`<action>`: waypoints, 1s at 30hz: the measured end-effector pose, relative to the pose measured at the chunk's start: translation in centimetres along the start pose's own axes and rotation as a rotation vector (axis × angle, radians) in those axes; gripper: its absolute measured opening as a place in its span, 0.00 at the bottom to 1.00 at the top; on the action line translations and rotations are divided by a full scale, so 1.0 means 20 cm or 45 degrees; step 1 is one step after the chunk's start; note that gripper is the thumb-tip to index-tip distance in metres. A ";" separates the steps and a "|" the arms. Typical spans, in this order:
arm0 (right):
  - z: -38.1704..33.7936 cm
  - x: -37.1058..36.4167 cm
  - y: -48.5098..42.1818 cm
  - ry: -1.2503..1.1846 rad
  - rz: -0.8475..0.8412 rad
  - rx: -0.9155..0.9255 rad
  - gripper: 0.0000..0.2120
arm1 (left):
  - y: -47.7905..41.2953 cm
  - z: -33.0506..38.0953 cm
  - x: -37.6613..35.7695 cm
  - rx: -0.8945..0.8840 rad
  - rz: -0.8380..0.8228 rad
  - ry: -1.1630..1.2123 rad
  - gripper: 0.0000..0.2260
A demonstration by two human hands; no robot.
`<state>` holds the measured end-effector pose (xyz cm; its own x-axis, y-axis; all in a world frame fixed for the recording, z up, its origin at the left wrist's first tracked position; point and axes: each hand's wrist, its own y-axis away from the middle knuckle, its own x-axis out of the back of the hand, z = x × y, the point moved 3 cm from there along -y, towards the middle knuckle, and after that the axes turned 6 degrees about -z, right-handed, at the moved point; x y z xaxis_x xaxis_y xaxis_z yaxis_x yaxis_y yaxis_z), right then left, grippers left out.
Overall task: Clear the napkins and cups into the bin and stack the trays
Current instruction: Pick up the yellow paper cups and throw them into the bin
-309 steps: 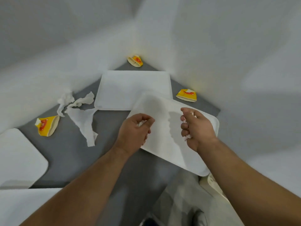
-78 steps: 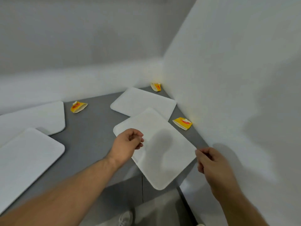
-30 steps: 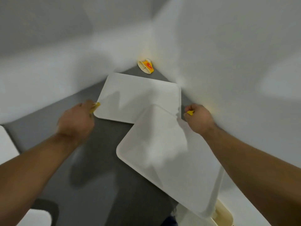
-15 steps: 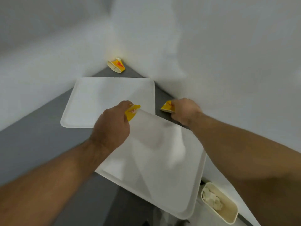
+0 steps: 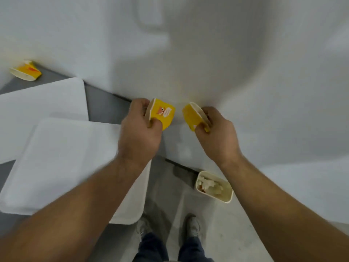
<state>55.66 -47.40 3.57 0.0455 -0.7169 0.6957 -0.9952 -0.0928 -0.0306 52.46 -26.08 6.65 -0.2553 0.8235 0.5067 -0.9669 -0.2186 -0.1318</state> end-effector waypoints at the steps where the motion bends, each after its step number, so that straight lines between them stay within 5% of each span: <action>1: 0.13 0.05 0.10 -0.038 0.007 -0.091 0.14 | 0.04 0.01 -0.12 0.052 -0.035 0.028 0.09; 6: 0.77 0.04 0.48 -0.184 -0.048 -0.580 0.09 | 0.28 -0.09 -0.76 0.444 -0.272 -0.012 0.12; 10: 1.16 -0.10 0.65 -0.143 -0.171 -0.846 0.16 | 0.44 -0.34 -1.20 0.915 -0.518 0.029 0.17; 16: 1.54 -0.25 0.67 -0.123 -0.273 -0.997 0.20 | 0.59 -0.67 -1.63 1.125 -0.676 -0.034 0.14; 21: 1.77 -0.34 0.58 -0.001 -0.513 -0.944 0.29 | 0.66 -0.83 -1.90 1.438 -0.791 0.428 0.21; 24: 1.86 -0.36 0.55 0.141 -0.624 -0.907 0.33 | 0.67 -0.89 -1.93 1.405 -0.924 0.347 0.24; 30: 1.81 -0.33 0.53 0.103 -0.571 -0.919 0.19 | 0.65 -0.93 -1.78 1.151 -0.936 0.085 0.17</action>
<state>48.05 -68.72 -27.35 0.4697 -0.6633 0.5826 -0.6970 0.1263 0.7058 49.04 -48.59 -28.93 0.3397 0.9270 0.1592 -0.5352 0.0513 0.8432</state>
